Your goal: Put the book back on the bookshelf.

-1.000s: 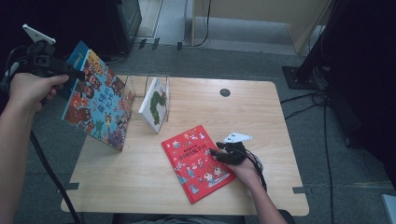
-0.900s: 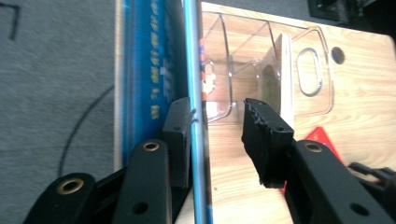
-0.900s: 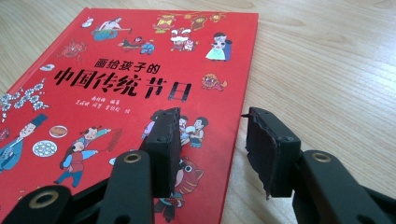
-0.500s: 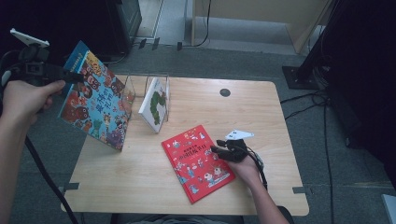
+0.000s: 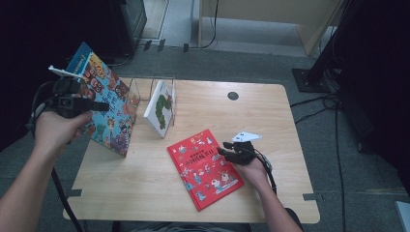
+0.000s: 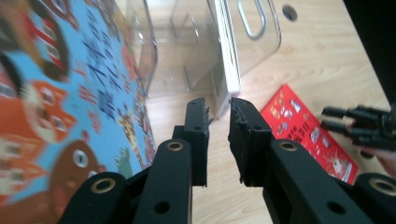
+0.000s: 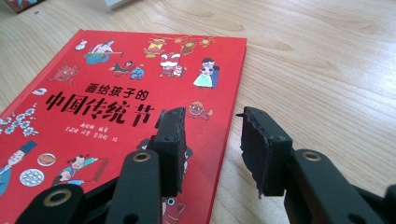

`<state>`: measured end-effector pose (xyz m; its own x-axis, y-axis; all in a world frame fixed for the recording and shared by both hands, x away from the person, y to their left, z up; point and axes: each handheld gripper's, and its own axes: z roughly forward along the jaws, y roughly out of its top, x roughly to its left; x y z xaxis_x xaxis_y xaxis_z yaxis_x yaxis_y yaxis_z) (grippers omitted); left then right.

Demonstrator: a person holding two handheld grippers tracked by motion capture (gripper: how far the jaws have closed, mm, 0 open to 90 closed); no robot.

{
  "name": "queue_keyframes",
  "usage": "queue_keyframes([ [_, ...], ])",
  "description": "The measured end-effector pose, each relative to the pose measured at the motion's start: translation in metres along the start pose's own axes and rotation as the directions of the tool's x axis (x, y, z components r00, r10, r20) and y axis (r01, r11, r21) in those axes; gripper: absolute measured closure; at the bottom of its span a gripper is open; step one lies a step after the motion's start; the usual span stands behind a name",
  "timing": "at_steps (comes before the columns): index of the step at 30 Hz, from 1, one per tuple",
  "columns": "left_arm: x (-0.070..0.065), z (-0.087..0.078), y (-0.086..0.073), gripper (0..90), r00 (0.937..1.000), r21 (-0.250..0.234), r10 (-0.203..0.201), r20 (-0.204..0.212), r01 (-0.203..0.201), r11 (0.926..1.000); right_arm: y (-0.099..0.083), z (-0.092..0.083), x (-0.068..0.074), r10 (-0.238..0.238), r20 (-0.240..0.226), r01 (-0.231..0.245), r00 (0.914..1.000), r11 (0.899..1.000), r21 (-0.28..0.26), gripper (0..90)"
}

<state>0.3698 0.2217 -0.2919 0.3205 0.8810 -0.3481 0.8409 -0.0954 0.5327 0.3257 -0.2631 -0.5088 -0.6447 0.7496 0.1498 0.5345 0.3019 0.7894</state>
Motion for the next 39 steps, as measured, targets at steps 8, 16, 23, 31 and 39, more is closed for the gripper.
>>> queue_keyframes([
  [8,-0.003,0.022,-0.022,83.7,0.9997,-0.001,0.021,0.016,-0.021,0.9998,0.001,-0.001,-0.001,0.001,0.001,-0.001,1.0,1.0,0.0,64.6],
  [16,-0.013,0.048,-0.045,87.9,0.9984,0.042,0.048,0.032,-0.049,0.9979,0.0,-0.001,0.0,-0.017,-0.002,0.017,0.9999,1.0,0.018,74.9],
  [23,-0.022,0.064,-0.057,88.4,0.9963,0.033,0.062,0.06,-0.064,0.9974,0.0,-0.001,0.0,-0.027,-0.001,0.027,0.9996,1.0,0.01,84.3],
  [31,-0.028,0.088,-0.07,89.1,0.9952,0.035,0.074,0.064,-0.076,0.9964,-0.001,-0.003,0.001,-0.025,0.009,0.025,0.9997,1.0,-0.001,86.2],
  [39,-0.035,0.115,-0.086,89.5,0.9894,0.054,0.089,0.115,-0.095,0.994,-0.006,-0.007,-0.001,-0.022,0.041,0.022,0.9989,1.0,0.002,88.8],
])
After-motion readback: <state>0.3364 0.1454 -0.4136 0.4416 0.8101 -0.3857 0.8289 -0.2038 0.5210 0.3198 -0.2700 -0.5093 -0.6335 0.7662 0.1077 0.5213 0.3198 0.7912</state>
